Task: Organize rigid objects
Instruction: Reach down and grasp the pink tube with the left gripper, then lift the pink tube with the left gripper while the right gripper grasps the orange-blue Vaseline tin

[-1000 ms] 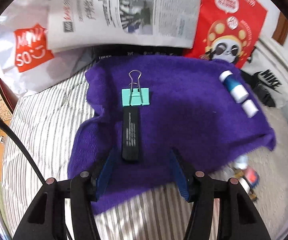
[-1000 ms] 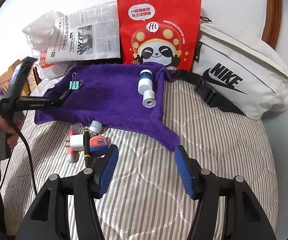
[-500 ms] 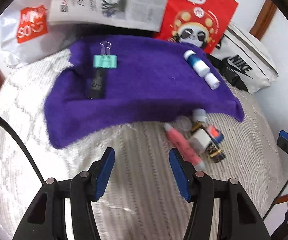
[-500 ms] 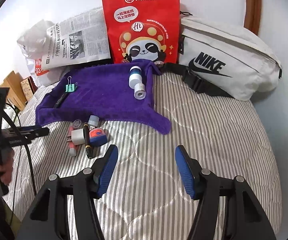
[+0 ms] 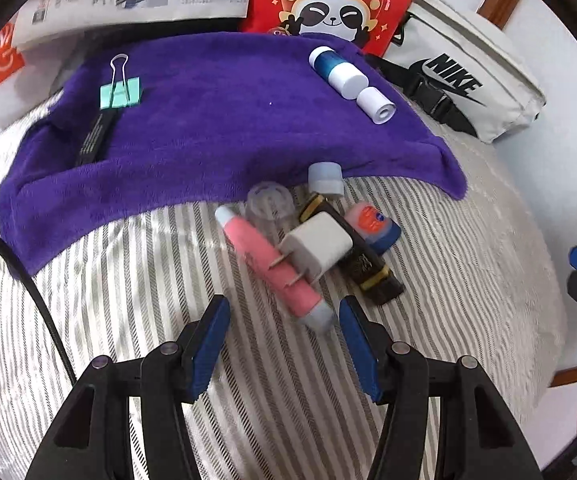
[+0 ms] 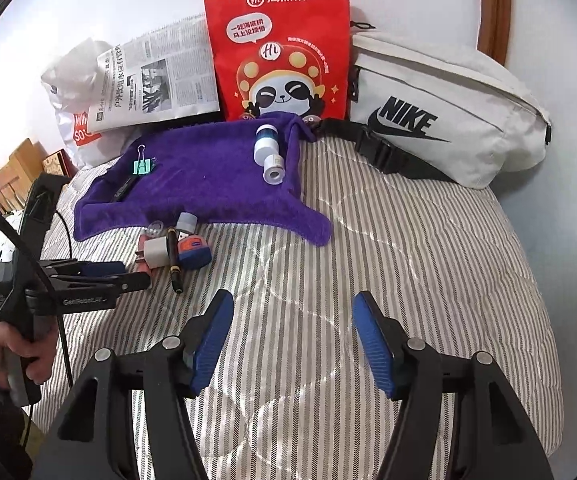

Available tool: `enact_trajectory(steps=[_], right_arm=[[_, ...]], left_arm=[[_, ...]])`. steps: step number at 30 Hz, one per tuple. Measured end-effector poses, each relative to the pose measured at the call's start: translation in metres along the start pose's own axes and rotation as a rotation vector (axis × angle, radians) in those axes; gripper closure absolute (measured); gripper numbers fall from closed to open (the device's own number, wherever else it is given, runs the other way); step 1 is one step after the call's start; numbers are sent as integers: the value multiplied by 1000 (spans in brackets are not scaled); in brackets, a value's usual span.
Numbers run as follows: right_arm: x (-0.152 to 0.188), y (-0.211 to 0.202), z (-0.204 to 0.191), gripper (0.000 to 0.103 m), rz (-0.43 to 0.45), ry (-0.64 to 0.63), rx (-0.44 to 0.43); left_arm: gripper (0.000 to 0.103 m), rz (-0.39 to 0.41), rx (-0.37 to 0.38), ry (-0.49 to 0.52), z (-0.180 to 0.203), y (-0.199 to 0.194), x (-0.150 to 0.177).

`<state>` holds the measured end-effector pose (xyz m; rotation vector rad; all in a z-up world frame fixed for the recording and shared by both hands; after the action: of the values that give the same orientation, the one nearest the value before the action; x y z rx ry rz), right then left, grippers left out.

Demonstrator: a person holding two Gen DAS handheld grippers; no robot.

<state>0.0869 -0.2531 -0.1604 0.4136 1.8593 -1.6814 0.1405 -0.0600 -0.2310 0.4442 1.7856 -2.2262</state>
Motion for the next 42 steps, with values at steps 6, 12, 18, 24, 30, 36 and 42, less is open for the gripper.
enact_trajectory(steps=[6, 12, 18, 24, 30, 36, 42], right_arm=[[6, 9, -2, 41, -23, -5, -14], [13, 17, -3, 41, -38, -10, -28], [18, 27, -2, 41, -64, -11, -30], [23, 34, -3, 41, -85, -18, -29], [26, 37, -8, 41, -94, -54, -18], [25, 47, -20, 41, -109, -60, -49], [18, 59, -39, 41, -111, -67, -94]], left_arm=[[46, 3, -88, 32, -5, 1, -1], [46, 16, -141, 50, -33, -5, 5], [61, 39, -144, 134, -20, 3, -9], [90, 44, -131, 147, -16, 6, -14], [89, 37, -132, 128, -32, 0, -8], [84, 65, -166, 129, -28, 6, -18], [91, 79, -176, 97, -43, -2, -8]])
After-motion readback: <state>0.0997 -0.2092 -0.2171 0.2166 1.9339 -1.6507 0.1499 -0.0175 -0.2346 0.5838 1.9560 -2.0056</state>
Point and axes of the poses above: each gripper's, at about its wrist camera, not at the fingertips, and y roughly the way its jaws point, z to its right, x to its underside, the point moved 8 cm from there along y, roughly the way its jaws point, and after that the axes turned 4 degrees about -y, right-handed, at the moved point
